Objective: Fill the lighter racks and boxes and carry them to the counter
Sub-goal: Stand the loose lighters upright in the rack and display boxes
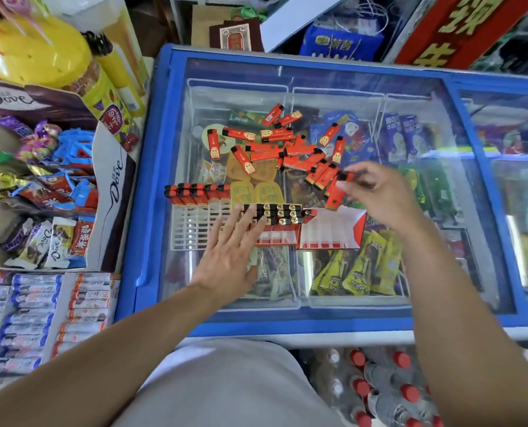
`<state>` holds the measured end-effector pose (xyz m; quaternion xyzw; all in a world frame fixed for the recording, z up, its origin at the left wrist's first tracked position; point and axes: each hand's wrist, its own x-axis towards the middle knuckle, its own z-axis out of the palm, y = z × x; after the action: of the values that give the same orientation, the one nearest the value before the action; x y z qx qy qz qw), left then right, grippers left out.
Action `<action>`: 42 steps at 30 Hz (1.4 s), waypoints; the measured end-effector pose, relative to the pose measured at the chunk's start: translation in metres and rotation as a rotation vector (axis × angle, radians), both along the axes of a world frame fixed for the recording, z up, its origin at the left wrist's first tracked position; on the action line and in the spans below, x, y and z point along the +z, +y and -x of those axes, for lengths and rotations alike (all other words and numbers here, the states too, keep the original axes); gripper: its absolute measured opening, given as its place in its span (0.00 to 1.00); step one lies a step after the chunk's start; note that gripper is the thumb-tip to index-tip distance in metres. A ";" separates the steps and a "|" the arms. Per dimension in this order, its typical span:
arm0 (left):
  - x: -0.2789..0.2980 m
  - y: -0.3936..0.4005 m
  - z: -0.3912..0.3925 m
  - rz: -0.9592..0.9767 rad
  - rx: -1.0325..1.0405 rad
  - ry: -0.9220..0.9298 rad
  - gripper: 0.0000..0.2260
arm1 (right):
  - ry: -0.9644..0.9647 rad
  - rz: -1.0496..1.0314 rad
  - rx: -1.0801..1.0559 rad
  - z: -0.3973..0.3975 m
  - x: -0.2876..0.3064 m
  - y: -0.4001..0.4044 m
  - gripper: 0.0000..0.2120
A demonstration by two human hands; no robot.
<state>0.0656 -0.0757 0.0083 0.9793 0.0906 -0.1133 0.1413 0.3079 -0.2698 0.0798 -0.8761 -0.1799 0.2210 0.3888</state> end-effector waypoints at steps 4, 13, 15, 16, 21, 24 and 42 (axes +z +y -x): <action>0.010 -0.016 -0.022 -0.063 -0.185 0.027 0.40 | -0.116 0.175 0.140 0.030 -0.010 -0.012 0.09; 0.012 -0.029 -0.055 -0.158 -0.263 0.129 0.44 | -0.371 0.285 0.061 0.049 -0.048 -0.011 0.10; 0.012 -0.029 -0.056 -0.160 -0.269 0.140 0.44 | -0.415 0.315 0.042 0.052 -0.051 -0.009 0.10; 0.012 -0.029 -0.056 -0.159 -0.272 0.147 0.44 | -0.422 0.320 0.035 0.052 -0.053 -0.008 0.10; 0.014 -0.029 -0.056 -0.165 -0.291 0.169 0.45 | -0.407 0.323 0.026 0.050 -0.059 -0.007 0.11; 0.014 -0.028 -0.055 -0.167 -0.300 0.169 0.45 | -0.389 0.306 0.033 0.050 -0.060 -0.006 0.11; 0.010 -0.022 -0.055 -0.112 -0.337 0.193 0.47 | -0.379 0.363 0.098 0.051 -0.050 -0.003 0.10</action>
<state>0.1204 -0.0977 0.0181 0.9715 -0.0553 -0.2236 0.0563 0.2567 -0.2732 0.0294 -0.9475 -0.2493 0.1004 0.1735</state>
